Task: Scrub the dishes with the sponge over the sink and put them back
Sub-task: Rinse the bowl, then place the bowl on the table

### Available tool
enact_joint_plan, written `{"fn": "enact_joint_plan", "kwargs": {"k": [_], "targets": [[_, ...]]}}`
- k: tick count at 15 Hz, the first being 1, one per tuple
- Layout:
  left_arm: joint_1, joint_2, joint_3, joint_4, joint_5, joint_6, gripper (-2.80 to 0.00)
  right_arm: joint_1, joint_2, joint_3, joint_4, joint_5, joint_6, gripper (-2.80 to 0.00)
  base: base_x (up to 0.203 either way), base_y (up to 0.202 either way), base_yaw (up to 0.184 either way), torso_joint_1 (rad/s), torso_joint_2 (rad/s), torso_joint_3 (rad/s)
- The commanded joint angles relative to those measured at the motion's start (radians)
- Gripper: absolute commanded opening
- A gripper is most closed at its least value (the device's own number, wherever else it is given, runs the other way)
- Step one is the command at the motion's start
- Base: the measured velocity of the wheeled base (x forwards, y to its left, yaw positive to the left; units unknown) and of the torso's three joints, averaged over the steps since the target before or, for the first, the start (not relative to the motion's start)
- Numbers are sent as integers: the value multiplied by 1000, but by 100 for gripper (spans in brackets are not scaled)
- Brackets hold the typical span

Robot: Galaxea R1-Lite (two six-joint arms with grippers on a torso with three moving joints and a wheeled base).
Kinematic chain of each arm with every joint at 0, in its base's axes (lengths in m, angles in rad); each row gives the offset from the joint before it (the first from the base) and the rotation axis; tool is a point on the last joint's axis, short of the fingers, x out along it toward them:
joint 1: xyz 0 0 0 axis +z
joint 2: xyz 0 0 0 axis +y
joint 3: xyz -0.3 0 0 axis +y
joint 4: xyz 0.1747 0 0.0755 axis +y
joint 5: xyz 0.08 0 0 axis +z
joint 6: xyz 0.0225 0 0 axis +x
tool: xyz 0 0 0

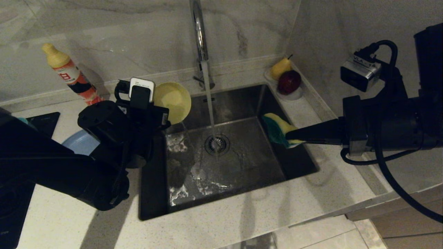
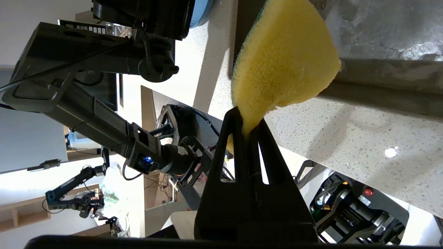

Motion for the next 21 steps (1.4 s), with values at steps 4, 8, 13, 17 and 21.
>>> {"fn": "enact_joint_plan", "kwargs": {"k": [4, 8, 13, 17, 21], "targets": [[2, -7, 2, -8, 0, 43, -280, 1, 1, 0, 1, 3, 3, -280, 0, 0, 0, 0, 0, 0], [5, -22, -2, -8, 4, 39, -280, 1, -2, 2, 1, 3, 3, -280, 0, 0, 0, 0, 0, 0], [81, -156, -57, 293, 18, -157, -280, 1, -3, 17, 3, 0, 3, -280, 0, 0, 0, 0, 0, 0], [155, -320, -200, 1017, 4, -591, -280, 1, -8, 25, 10, -3, 9, -280, 0, 0, 0, 0, 0, 0], [212, -488, -277, 1459, -182, -937, -280, 1, -7, 43, 6, -5, 9, -280, 0, 0, 0, 0, 0, 0]]}}
